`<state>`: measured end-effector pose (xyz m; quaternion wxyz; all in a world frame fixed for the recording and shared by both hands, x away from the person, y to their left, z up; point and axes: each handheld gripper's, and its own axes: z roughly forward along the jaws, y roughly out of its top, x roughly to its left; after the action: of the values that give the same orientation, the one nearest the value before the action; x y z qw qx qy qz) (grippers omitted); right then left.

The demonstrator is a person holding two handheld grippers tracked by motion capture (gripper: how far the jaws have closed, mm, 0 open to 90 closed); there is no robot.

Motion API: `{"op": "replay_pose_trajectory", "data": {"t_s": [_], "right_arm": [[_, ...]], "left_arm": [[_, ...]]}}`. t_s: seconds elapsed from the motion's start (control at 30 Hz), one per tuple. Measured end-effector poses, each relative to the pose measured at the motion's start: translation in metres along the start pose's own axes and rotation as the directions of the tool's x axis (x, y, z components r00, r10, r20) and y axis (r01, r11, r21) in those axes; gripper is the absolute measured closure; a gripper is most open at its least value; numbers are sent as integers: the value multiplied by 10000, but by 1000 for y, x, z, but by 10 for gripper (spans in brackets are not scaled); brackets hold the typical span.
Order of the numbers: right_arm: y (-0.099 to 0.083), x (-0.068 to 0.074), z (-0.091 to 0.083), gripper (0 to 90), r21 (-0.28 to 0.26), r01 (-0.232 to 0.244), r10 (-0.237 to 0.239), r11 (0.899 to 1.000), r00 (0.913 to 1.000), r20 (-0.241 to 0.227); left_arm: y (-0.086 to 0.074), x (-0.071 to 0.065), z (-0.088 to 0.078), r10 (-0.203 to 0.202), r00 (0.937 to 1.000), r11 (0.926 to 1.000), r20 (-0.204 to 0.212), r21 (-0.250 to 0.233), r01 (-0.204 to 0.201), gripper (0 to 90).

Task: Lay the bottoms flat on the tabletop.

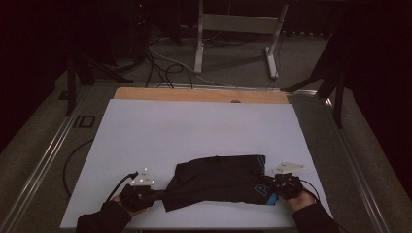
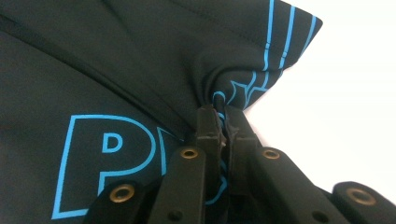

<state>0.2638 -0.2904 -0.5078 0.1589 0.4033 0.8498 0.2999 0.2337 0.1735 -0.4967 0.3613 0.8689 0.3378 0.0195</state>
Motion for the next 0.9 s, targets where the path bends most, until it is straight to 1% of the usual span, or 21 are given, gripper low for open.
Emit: {"op": "replay_pose_trajectory", "data": {"t_s": [0.03,0.1,0.13,0.2,0.3,0.33,0.37,0.43,0.5,0.57,0.63,0.67,0.73,0.77,0.8,0.83,0.87,0.9], "right_arm": [[0,0,0,865,-2,-3,3,10000,10000,-8],[-1,0,0,864,-35,-72,71,10000,10000,-62],[-1,-1,0,863,-55,-73,72,10000,9999,-93],[0,-1,1,861,-62,-102,102,9999,9999,-109],[1,-1,-1,857,-84,-73,72,9999,9999,-133],[1,-1,-1,856,-83,-100,98,9999,9998,-165],[2,-1,-2,854,-99,-53,51,9999,9998,-168],[3,-1,-3,847,-97,-105,104,9999,9998,-172],[4,-1,-5,817,-189,-73,69,9998,9997,-216],[7,-1,-9,739,-287,-113,108,9995,9998,-165],[9,-1,-13,620,-548,-154,139,9984,9995,-270],[11,-2,-15,549,-580,-103,89,9983,9997,-243],[16,-2,-18,437,-735,-169,136,9972,9989,-442],[18,-3,-20,376,-781,-184,151,9968,9990,-422],[20,-4,-21,293,-972,-189,132,9951,9982,-582],[23,-5,-23,221,-1067,-311,225,9938,9965,-811],[25,-7,-24,152,-1180,-242,127,9927,9952,-971],[28,-8,-25,128,-1273,-323,210,9913,9958,-895]], "left_arm": [[0,1,0,-11,10000,10000,-40,-11,11,885],[-1,2,0,-19,10000,9999,81,-103,20,886],[-1,2,0,-2,10000,9999,54,-116,3,885],[0,2,-1,123,9998,9997,161,-205,-120,881],[2,2,-3,174,9997,9994,185,-297,-168,874],[2,3,-5,131,9998,9993,160,-346,-126,871],[3,3,-6,97,9998,9991,176,-417,-90,862],[4,5,-9,33,9998,9988,203,-492,-23,843],[6,6,-13,-21,9994,9976,338,-691,44,789],[9,7,-18,-29,9991,9961,417,-879,65,688],[14,6,-23,-37,9999,9937,98,-1119,48,550],[17,6,-25,-28,9999,9921,126,-1256,44,485],[25,7,-29,-45,9999,9902,137,-1398,64,379],[29,7,-31,-78,10000,9898,53,-1425,85,332],[32,8,-32,2,9999,9891,142,-1475,19,294],[36,8,-33,39,9996,9878,286,-1557,6,239],[40,8,-33,15,9998,9875,187,-1575,15,201],[44,9,-33,-9,9999,9873,153,-1585,33,197]]}}
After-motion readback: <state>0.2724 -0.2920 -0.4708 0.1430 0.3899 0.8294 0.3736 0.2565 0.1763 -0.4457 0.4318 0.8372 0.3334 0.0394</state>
